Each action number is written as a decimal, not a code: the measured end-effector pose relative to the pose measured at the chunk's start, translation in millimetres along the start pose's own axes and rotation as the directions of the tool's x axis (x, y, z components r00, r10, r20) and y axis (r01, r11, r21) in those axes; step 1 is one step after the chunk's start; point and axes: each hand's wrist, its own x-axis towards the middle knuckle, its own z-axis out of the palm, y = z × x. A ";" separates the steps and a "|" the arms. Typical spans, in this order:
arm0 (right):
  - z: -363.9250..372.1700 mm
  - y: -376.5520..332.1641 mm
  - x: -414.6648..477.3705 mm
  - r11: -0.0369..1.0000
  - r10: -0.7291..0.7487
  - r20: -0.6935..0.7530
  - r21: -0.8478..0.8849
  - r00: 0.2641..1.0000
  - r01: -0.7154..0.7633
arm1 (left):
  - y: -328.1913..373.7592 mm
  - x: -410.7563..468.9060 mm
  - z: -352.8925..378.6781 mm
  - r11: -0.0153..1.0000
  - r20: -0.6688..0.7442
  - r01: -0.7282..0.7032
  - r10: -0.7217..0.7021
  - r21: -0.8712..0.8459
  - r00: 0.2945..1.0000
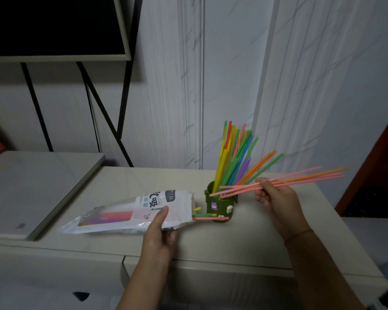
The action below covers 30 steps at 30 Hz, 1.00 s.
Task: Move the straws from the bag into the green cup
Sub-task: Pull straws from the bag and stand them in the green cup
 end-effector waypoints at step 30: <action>30.2 22.1 8.8 0.831 -0.310 -0.060 -0.503 0.949 0.239 | -9.0 -6.3 9.7 0.999 -0.001 0.036 -0.036 -0.035 0.999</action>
